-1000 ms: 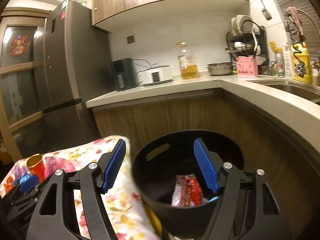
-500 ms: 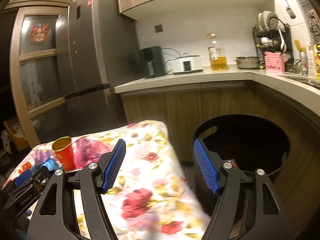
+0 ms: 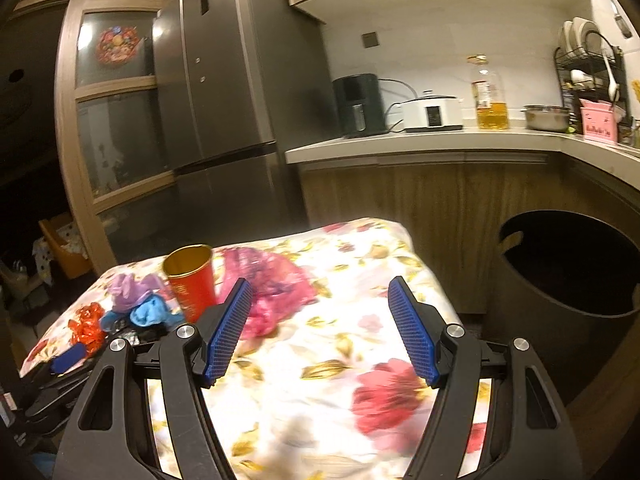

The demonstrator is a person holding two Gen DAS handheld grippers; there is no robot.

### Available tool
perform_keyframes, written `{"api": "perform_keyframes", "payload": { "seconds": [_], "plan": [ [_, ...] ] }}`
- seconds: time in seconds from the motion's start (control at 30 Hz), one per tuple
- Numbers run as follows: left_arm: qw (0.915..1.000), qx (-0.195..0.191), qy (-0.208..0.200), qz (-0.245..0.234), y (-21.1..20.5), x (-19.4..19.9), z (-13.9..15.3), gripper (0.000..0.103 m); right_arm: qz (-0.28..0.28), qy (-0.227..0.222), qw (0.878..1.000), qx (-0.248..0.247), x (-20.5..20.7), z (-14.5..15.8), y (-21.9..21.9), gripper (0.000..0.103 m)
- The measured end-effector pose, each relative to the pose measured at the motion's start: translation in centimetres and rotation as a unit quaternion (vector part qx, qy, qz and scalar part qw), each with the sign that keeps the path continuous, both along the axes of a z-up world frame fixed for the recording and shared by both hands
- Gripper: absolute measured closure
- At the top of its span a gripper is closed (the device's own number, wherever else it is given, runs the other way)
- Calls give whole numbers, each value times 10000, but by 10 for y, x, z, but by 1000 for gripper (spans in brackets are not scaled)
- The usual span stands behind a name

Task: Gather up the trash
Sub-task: 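Grasp the black plastic bag with the left tool while the right tool grasps the standing red cup rim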

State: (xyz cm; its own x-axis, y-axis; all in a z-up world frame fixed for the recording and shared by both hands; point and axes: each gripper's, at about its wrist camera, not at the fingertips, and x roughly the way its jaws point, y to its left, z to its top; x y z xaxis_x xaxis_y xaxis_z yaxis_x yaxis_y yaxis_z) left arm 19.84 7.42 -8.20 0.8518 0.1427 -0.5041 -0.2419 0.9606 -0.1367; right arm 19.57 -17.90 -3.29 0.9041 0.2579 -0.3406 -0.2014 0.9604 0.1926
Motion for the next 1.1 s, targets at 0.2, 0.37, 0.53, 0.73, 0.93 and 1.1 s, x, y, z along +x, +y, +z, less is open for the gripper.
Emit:
{"api": "perform_keyframes", "payload": {
  "seconds": [0.2,0.37,0.53,0.73,0.93,1.1],
  "plan": [
    [9992,-117,368,-74,6,19,-13,43,113,2,9999,-78,13,-2,22,33],
    [9985,-219,467,-206,8,23,-19,67,184,98,9997,-87,26,-7,35,33],
    [9978,-434,419,-285,15,22,-22,88,297,124,9994,-131,33,-10,50,33],
    [9970,-534,320,-460,14,17,-19,99,425,119,9989,-165,38,-12,65,33],
    [9977,-407,48,-542,12,-3,-2,100,555,77,9983,-160,45,-8,80,33],
    [9976,-384,-182,-543,21,-22,14,100,723,27,9972,-172,51,-3,96,37]
  ]
}}
